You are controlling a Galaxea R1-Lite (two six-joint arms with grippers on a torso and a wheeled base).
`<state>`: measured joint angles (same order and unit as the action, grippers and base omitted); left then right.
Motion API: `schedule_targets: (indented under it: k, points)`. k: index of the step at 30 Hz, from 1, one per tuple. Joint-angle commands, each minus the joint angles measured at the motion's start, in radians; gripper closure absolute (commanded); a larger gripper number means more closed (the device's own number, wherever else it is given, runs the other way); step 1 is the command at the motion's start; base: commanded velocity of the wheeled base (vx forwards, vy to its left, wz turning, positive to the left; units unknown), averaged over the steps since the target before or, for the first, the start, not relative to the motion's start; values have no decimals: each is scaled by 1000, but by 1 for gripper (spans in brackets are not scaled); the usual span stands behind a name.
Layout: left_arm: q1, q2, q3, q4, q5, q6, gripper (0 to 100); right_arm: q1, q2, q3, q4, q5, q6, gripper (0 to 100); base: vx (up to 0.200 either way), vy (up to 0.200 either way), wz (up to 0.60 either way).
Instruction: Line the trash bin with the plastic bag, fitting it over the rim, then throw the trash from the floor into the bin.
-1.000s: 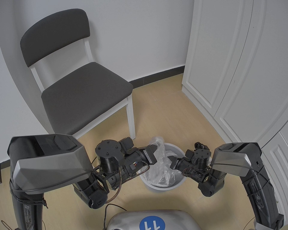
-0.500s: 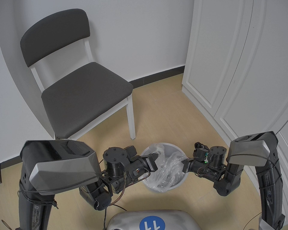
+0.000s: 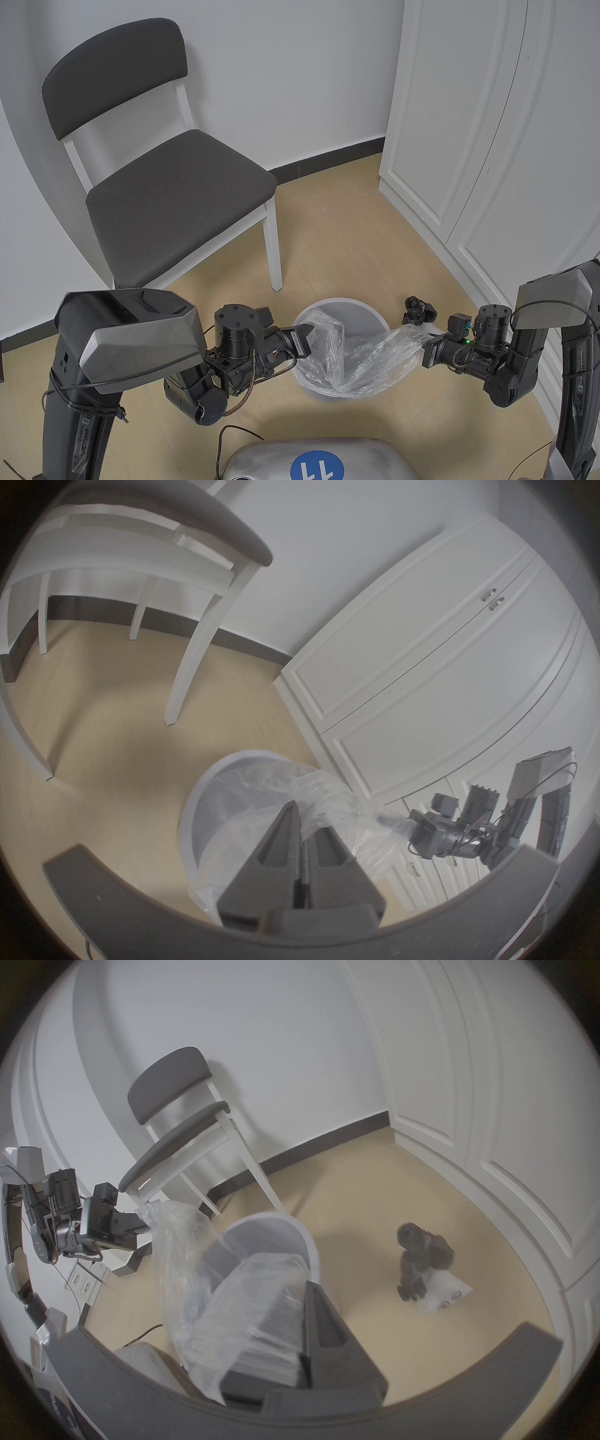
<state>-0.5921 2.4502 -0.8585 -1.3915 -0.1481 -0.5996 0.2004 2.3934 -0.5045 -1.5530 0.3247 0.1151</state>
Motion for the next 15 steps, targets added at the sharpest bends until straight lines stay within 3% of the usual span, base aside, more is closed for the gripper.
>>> schedule_targets:
  k: [1, 10, 15]
  points:
    - [5, -8, -14, 57, 1, 4, 100, -24, -60, 92, -18, 10, -3, 100, 0, 0, 0]
    - [40, -46, -36, 108, 1, 6, 100, -95, -76, 184, -18, 2, 1, 100, 0, 0, 0]
    - [87, -80, -31, 243, 2, 181, 100, -122, -51, 227, -18, -76, 6, 100, 0, 0, 0]
